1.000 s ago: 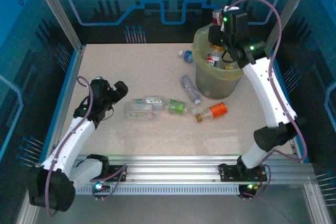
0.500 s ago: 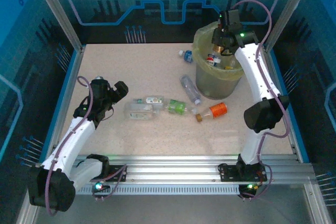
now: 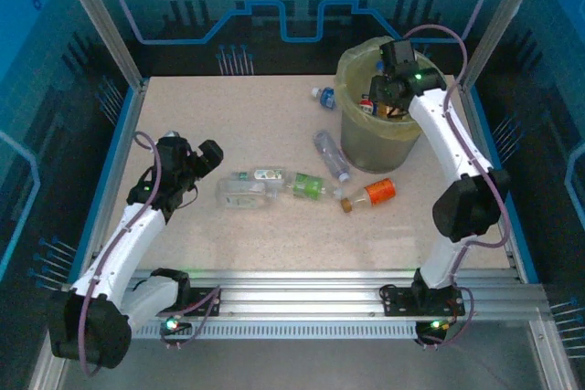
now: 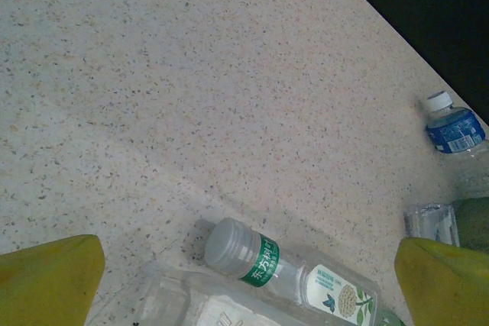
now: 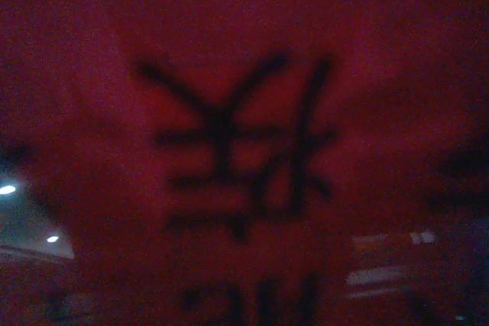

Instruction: Put the plastic bottles in the bin

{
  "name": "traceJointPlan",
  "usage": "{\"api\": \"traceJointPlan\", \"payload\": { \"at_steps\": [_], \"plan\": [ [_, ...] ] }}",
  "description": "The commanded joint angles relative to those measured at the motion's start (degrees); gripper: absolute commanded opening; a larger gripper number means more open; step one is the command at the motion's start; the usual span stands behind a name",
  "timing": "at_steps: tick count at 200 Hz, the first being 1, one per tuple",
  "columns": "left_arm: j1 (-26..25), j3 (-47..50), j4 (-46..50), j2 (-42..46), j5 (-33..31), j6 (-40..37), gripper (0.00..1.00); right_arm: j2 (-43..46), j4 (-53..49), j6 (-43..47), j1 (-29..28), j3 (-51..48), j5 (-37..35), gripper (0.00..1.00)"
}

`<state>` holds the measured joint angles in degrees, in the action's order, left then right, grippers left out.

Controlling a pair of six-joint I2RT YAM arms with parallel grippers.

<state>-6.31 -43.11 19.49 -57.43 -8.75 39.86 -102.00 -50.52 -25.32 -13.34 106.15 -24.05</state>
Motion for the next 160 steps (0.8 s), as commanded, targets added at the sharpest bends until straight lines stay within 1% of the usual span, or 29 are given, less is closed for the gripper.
{"api": "traceJointPlan", "payload": {
  "at_steps": [1, 21, 39, 82, 123, 138, 160],
  "plan": [
    [0.7, -2.2, 1.2, -0.2, 0.1, -1.9, 0.99, 5.0, 3.1, 0.4, 0.2, -1.4, -1.3, 0.80],
    [0.7, -2.4, 1.3, -0.3, 0.0, -2.0, 0.99, 6.6, 3.1, 1.1, -0.3, -2.6, -1.7, 0.94],
    [0.7, -2.5, 1.3, -0.4, 0.1, -2.0, 0.99, 8.4, 3.2, 1.7, -0.9, -3.8, -2.5, 0.99],
    [0.7, -2.4, 1.3, -0.4, 0.3, -1.9, 0.99, 12.5, 2.3, 2.9, -2.7, -5.6, -3.5, 1.00],
    [0.7, -2.2, 1.3, -0.3, 0.5, -2.1, 0.99, 18.0, -0.8, 3.5, -7.0, -8.2, -6.1, 1.00],
    [0.7, -2.0, 1.1, -0.2, 0.8, -2.2, 0.99, 20.7, -2.4, 2.6, -8.9, -10.1, -7.7, 1.00],
    [0.7, -1.7, 0.3, -0.1, 1.0, -2.3, 0.99, 25.9, -3.4, 0.0, -11.1, -15.7, -9.0, 1.00]
  ]
}}
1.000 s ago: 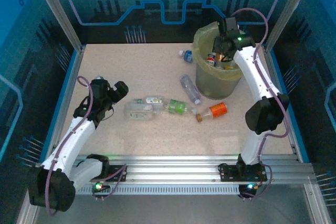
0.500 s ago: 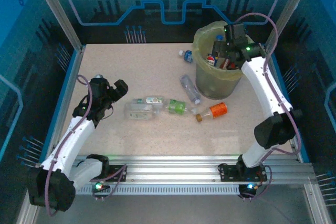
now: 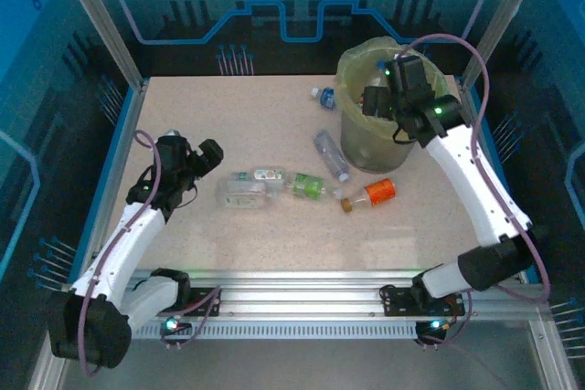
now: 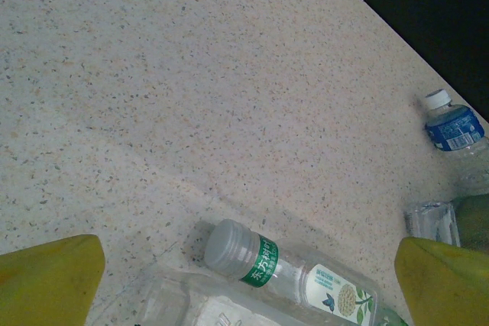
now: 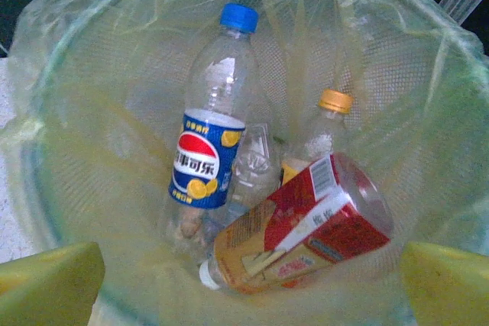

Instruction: Put the plastic bottles in the bin

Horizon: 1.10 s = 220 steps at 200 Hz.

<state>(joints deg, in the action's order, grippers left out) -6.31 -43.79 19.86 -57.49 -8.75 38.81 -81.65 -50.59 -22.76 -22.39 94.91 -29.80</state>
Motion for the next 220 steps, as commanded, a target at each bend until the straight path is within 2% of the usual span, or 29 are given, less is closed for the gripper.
{"api": "traceJointPlan", "payload": {
  "at_steps": [1, 65, 100, 159, 220],
  "plan": [
    [0.7, -0.9, -0.1, -0.1, 1.0, -1.2, 0.99, 5.7, -3.3, -2.7, -2.2, -4.7, -3.2, 1.00],
    [0.7, -0.4, -2.1, 0.0, 1.6, -1.1, 0.99, 21.5, -4.4, -13.4, -3.7, -24.8, 2.0, 1.00],
    [0.7, 0.3, -3.6, -0.5, 2.2, -0.3, 0.99, 26.5, -2.5, -20.1, -3.9, -35.6, 5.1, 1.00],
    [0.7, 1.1, -5.2, -1.9, 3.1, 0.8, 0.99, 26.0, 5.9, -29.7, -4.0, -46.8, 9.1, 1.00],
    [0.7, 1.3, -5.9, -2.9, 3.2, 0.9, 0.99, 20.9, 13.1, -36.3, -4.1, -51.5, 11.2, 1.00]
  ]
}}
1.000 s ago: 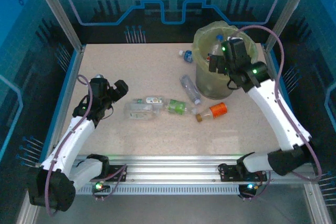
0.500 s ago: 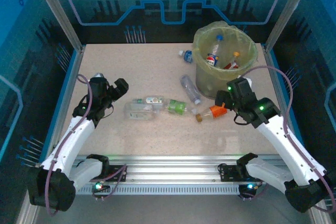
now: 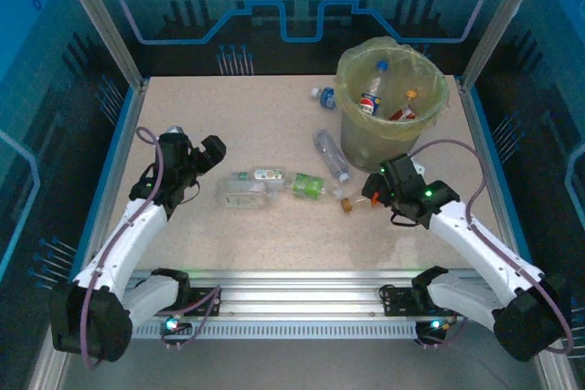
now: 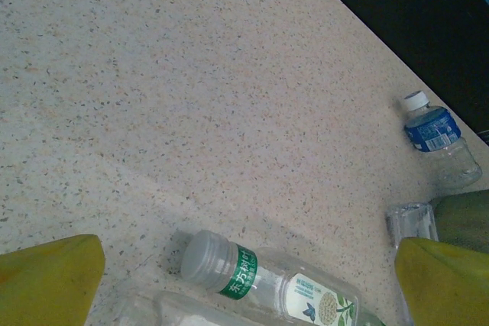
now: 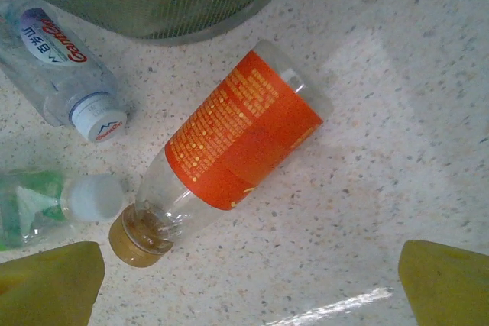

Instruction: Put the plastic bottles in the bin

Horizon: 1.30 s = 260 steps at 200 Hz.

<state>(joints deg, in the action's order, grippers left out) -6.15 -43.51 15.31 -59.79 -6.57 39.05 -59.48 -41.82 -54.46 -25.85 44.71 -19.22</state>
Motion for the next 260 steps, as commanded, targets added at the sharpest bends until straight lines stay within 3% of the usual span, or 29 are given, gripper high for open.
{"api": "traceJointPlan", "payload": {
  "at_steps": [1, 80, 260],
  "plan": [
    [0.5, 1.1, -1.4, -0.6, 0.9, 0.6, 0.99, -1.4, 4.4, -4.7, -0.7, -1.3, 0.6, 1.00],
    [0.5, 1.0, -2.1, -2.4, 1.8, 0.7, 0.99, -4.3, 6.5, -10.7, -0.8, -2.4, -3.0, 1.00],
    [0.5, 0.3, -0.8, -2.6, 0.4, -0.7, 0.99, -18.0, 8.2, -10.1, -1.2, 2.3, -5.2, 1.00]
  ]
}}
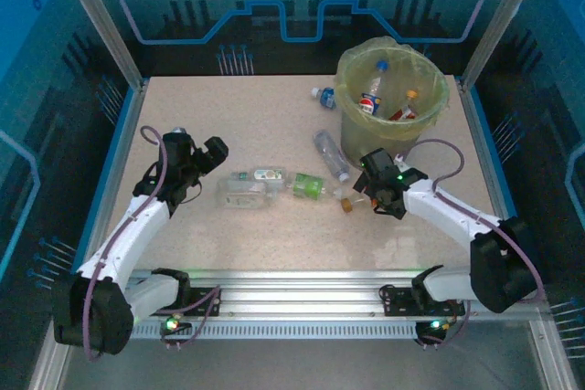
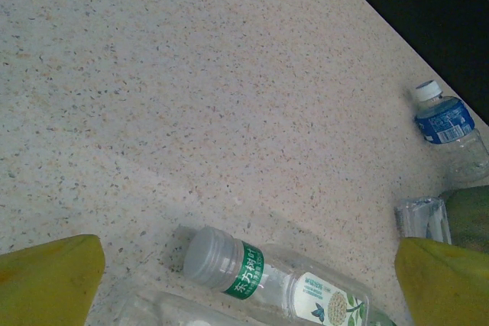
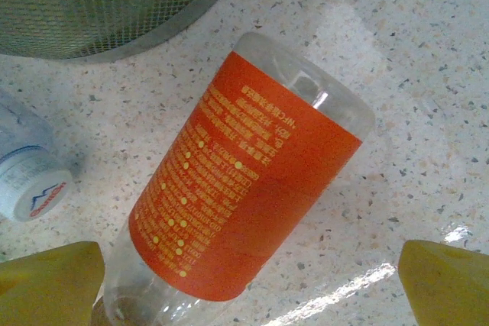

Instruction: Put the plastic bottles in the bin

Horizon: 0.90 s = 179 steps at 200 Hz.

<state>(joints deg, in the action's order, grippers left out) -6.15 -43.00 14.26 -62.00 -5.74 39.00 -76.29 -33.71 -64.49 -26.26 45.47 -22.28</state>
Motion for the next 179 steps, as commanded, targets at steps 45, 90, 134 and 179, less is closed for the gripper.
{"api": "traceJointPlan", "payload": {
  "at_steps": [45, 90, 134, 179],
  "plan": [
    [0.5, -0.2, 0.2, -0.5, -0.6, -0.8, 0.99, -3.4, 1.3, 0.2, -0.7, 1.5, -2.2, 1.00],
    [0.5, -0.1, 0.2, -0.7, -0.5, -0.9, 0.99, -4.9, 3.0, 0.6, -0.8, 1.8, -2.1, 1.00],
    [0.5, -0.1, 0.3, -0.7, -0.4, -1.0, 0.99, -5.9, 3.9, 1.0, -0.7, 1.1, -2.5, 0.99],
    [0.5, 0.1, 0.5, -0.4, -0.6, -1.1, 0.99, -6.0, 3.9, 1.3, 0.1, -0.7, -3.1, 0.95]
  ]
}}
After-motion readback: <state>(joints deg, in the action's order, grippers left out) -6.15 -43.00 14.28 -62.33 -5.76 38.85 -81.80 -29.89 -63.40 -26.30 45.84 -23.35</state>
